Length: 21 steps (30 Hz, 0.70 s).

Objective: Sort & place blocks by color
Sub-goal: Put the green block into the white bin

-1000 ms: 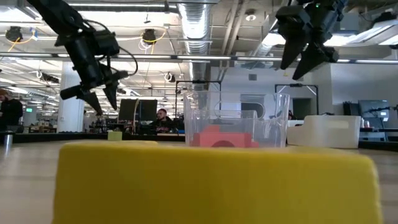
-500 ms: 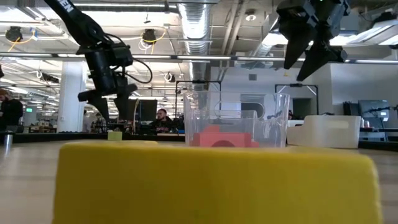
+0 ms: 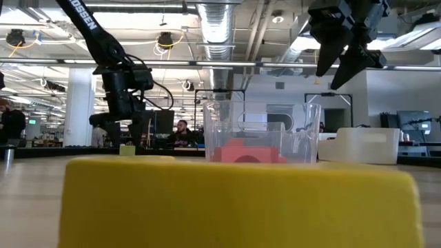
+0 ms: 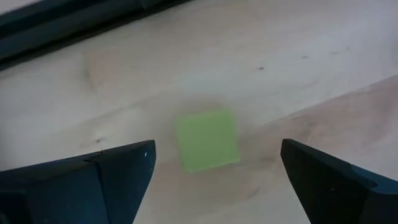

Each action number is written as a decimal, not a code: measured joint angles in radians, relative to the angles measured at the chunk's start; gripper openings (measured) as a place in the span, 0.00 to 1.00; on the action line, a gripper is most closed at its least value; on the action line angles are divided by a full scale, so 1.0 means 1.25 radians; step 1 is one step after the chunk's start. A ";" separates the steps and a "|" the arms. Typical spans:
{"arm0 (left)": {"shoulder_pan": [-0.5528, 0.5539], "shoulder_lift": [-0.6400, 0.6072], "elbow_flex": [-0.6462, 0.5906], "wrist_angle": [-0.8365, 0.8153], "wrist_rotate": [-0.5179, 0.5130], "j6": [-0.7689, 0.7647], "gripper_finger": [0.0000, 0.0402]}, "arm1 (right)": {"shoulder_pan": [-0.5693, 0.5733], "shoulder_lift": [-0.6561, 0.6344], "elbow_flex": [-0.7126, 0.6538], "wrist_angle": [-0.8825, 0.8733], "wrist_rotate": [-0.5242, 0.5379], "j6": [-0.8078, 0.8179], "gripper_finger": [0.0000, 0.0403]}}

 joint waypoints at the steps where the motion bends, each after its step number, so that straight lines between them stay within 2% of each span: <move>1: -0.003 0.004 0.000 0.006 -0.002 -0.001 0.82 | -0.001 0.000 0.000 -0.008 0.000 0.000 0.63; 14: -0.005 0.007 0.001 0.054 -0.041 -0.008 0.82 | -0.039 0.000 0.000 -0.012 0.002 -0.044 0.63; 21: -0.034 0.048 0.002 0.074 -0.065 -0.049 0.80 | -0.064 0.000 0.000 -0.009 -0.007 -0.079 0.63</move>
